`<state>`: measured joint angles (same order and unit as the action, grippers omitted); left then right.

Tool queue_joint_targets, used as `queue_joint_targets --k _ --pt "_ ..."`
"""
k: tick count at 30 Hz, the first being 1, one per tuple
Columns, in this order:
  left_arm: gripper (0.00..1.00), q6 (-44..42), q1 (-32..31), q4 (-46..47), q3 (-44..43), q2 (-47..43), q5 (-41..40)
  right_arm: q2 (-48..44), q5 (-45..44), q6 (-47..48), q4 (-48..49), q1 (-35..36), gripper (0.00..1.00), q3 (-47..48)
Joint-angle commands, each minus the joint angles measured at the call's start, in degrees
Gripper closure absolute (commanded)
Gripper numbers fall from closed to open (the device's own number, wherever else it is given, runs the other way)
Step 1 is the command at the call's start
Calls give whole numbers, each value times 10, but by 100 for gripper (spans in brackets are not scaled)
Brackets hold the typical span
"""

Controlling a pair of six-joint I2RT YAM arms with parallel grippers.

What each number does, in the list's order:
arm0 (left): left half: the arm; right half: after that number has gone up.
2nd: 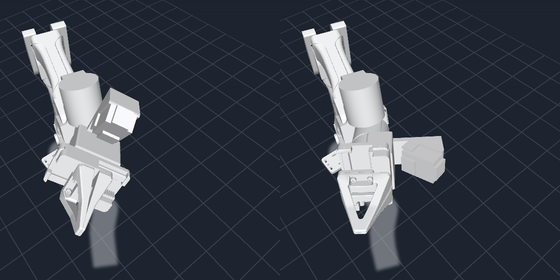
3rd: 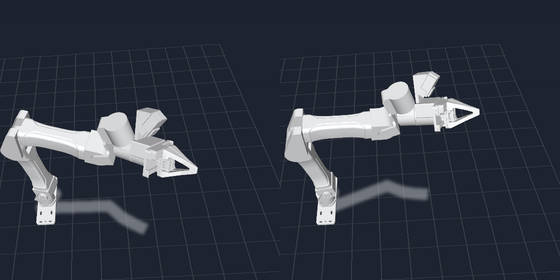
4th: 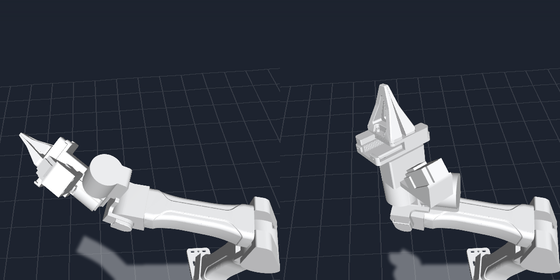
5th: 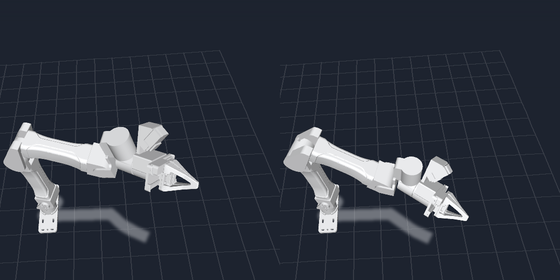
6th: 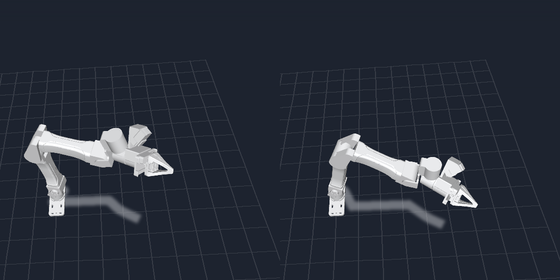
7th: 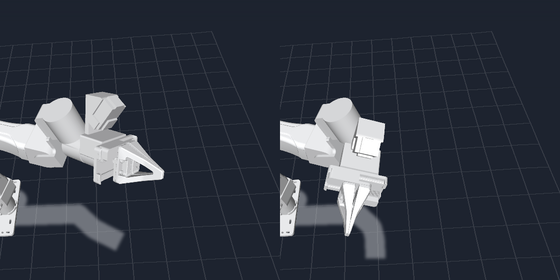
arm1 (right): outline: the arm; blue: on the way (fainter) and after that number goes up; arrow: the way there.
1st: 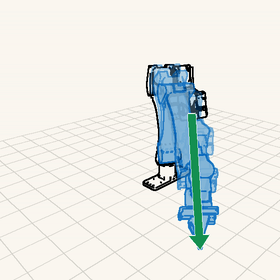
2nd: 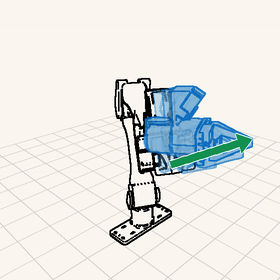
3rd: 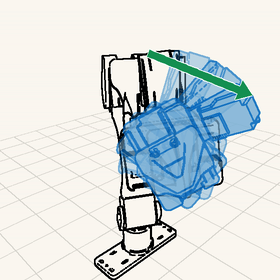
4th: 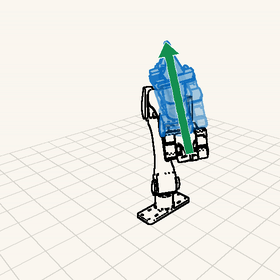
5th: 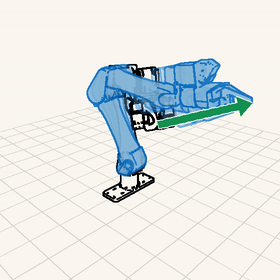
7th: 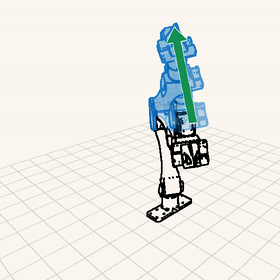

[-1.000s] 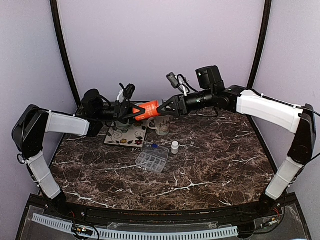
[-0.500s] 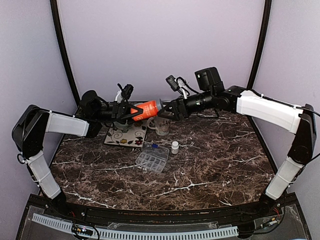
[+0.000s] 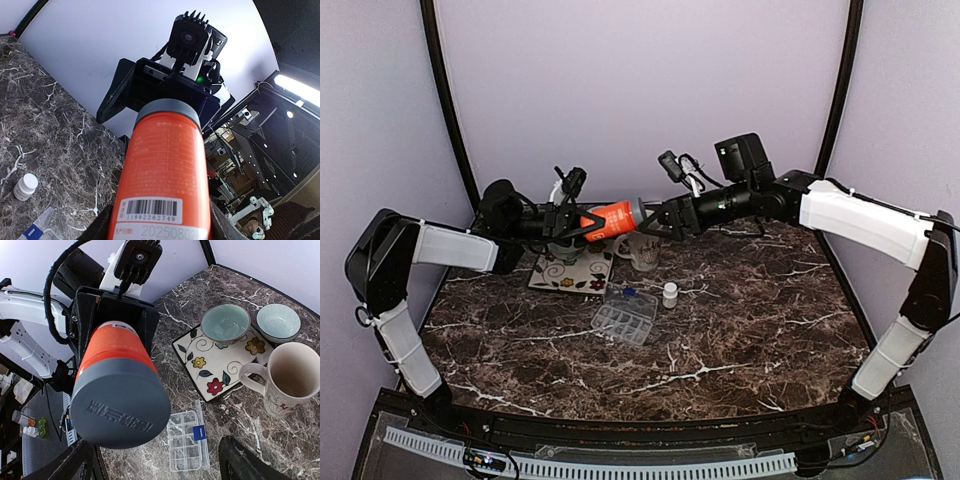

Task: Sort the pills into containers
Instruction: Unscrew the lid of the pill bottle.

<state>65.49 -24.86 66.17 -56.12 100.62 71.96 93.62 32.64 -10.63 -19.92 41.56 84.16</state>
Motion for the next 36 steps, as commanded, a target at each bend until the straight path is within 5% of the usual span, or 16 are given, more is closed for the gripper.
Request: queue_joint_targets --k 1,14,36 --pt "84 -19 10 20 -21 4 6 -43 -12 -46 19 -5 13 -22" --pt "85 -155 14 -131 -56 -15 -20 2 52 -326 100 -36 16 3" --pt "85 -235 13 -228 -44 -60 -42 60 91 -408 134 -36 21 34"
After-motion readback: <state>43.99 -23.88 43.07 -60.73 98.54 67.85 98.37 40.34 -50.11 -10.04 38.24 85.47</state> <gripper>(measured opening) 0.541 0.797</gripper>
